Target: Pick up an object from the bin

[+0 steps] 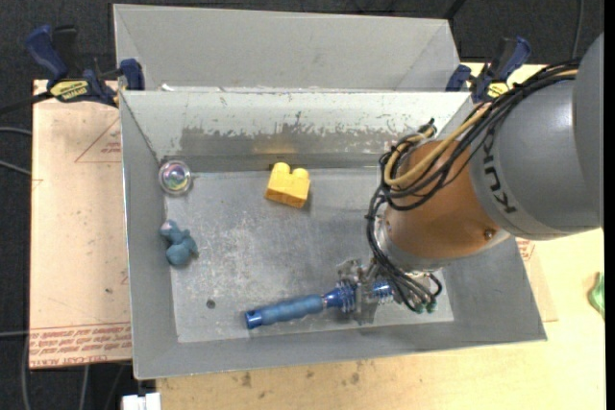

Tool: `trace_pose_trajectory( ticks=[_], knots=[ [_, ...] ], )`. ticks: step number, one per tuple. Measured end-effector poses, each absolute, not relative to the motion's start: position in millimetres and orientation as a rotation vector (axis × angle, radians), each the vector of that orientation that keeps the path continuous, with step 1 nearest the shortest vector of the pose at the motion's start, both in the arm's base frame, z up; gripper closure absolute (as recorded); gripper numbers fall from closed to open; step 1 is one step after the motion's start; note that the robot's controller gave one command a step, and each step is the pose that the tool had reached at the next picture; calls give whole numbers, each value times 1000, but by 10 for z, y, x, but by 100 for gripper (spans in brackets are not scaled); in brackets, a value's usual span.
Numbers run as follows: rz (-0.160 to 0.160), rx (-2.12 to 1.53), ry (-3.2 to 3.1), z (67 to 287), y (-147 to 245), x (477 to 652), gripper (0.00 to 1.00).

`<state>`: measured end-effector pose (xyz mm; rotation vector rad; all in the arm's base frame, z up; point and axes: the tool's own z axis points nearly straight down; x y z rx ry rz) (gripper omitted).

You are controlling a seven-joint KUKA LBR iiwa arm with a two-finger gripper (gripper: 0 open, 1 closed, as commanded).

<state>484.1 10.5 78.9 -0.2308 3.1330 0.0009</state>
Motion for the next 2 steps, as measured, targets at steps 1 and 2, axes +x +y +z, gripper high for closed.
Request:
trace_pose_trajectory(
  ticks=[1,2],
  knots=[
    [0,-231,3131,1029,109,4845,100],
    [-1,-230,3125,1804,113,4864,100]
  ],
)
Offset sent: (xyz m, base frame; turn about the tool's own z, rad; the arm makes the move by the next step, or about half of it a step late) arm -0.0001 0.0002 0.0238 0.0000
